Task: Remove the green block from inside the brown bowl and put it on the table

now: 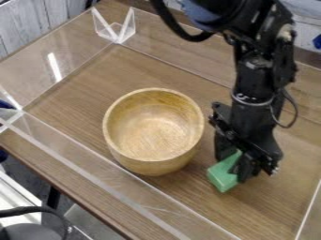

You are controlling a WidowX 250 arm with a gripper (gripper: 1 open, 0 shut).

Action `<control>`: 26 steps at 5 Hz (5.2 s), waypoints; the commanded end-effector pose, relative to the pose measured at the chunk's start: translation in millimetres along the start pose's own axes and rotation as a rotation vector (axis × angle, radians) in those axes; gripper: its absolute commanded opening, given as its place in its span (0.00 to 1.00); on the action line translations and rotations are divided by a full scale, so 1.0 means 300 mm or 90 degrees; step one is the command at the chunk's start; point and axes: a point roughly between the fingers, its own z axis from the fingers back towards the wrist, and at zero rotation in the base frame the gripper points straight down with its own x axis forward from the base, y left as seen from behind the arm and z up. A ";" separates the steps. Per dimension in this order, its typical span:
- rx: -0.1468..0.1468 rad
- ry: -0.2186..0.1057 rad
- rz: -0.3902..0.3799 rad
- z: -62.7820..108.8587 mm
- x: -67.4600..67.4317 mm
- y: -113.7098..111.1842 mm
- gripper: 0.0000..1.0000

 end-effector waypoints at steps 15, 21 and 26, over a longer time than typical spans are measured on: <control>-0.028 -0.061 -0.039 0.032 0.169 -0.079 0.00; 0.022 -0.126 0.059 0.126 0.158 0.069 0.00; 0.046 -0.116 0.085 0.064 0.184 0.067 0.00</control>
